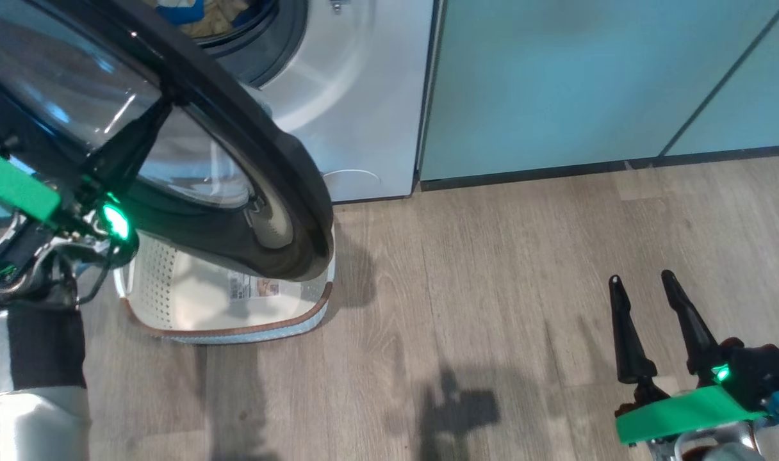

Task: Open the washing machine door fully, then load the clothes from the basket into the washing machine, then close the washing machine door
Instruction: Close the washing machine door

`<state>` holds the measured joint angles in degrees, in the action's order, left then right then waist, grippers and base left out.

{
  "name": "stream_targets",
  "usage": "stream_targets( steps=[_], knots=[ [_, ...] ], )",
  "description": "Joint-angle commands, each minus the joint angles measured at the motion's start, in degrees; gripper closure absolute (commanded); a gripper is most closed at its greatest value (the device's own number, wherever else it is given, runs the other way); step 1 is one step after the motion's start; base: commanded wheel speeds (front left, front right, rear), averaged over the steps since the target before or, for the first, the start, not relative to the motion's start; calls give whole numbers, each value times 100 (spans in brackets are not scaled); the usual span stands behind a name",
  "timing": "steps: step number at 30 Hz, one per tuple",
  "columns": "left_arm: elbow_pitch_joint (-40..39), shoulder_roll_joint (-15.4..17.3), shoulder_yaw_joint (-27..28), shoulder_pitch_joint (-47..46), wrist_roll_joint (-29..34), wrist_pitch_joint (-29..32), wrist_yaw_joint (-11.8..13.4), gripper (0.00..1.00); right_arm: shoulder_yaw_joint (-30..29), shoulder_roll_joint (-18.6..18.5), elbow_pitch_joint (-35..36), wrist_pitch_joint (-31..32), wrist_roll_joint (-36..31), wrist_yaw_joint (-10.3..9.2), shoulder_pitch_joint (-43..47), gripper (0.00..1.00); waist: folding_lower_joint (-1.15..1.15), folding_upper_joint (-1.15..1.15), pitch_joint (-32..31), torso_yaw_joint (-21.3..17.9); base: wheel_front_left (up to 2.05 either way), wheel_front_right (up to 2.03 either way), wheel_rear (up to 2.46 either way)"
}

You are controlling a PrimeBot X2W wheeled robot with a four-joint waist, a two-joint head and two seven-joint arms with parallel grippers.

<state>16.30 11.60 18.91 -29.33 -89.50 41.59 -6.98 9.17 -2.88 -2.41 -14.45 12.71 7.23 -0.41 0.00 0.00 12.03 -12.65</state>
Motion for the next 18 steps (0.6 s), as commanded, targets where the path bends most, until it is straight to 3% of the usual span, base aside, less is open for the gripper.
stream_targets(
  steps=[1,9,10,11,18],
  knots=[
    [-295,201,263,-40,-60,2,-49,100,63,0,214,-54,37,25,-148,0,0,0,9,39,0,0,0],
    [-1083,27,699,430,-29,-424,-50,100,-120,0,238,-54,-18,25,-106,0,0,0,10,243,0,0,0],
    [-1212,-5,732,498,62,-540,-50,55,-134,0,238,-54,-20,25,-106,0,0,0,12,263,0,0,0],
    [-1363,-44,748,567,147,-646,-50,2,-143,0,239,-54,-22,25,-113,0,0,0,15,280,0,0,0],
    [-2134,-430,814,1005,684,-1620,-50,0,-214,0,267,-54,-56,25,-140,0,0,0,17,412,0,0,0]
  ],
)
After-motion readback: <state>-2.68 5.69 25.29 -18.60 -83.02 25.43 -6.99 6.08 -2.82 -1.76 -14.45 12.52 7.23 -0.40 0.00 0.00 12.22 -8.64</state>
